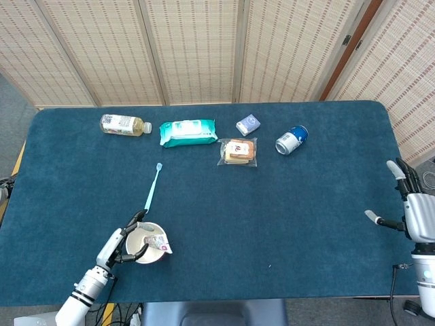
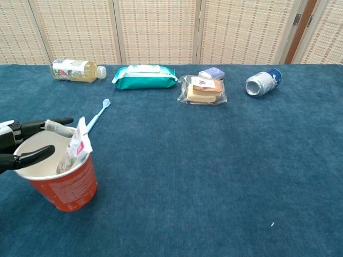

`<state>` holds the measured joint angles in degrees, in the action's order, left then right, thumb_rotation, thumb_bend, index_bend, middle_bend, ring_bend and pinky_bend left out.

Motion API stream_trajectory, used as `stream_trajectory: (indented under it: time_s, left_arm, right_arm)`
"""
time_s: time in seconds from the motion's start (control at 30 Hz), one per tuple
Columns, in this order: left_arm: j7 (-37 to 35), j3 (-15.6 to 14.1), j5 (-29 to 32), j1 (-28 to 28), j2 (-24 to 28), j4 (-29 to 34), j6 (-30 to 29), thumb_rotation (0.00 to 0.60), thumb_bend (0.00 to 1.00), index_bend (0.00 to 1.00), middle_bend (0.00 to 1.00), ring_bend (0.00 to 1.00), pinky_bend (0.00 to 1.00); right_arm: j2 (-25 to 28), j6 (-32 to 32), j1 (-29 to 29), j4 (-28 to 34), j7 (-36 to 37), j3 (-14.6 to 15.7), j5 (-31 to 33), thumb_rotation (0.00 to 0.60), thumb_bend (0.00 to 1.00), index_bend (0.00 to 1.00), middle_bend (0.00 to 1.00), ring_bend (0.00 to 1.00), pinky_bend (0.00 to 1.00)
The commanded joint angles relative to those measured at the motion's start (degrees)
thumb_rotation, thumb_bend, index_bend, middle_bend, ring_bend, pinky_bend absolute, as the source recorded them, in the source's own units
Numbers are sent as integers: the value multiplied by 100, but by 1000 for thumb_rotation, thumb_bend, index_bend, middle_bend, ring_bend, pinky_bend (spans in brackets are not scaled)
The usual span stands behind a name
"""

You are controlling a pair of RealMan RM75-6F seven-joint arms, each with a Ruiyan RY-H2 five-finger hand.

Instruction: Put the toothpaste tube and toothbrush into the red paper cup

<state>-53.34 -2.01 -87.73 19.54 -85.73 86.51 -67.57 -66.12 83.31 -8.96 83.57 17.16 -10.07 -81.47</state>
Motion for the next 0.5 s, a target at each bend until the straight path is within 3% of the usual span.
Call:
stream_trajectory:
  time_s: [0.03,0.5]
  left_arm:
    - [-4,-2,0,-3,-2,-3,-1,600,375,336,57,0,0]
    - [19,0,-36,-24,47,72,-73,600,375,326,56,0,0]
  right_arm:
    - [-2,-3,-3,-1,-5,-1,1,600,0,46,1,26,366]
    - [-5,-3,-11,9,-3,-5,-7,600,0,46,6,26,366]
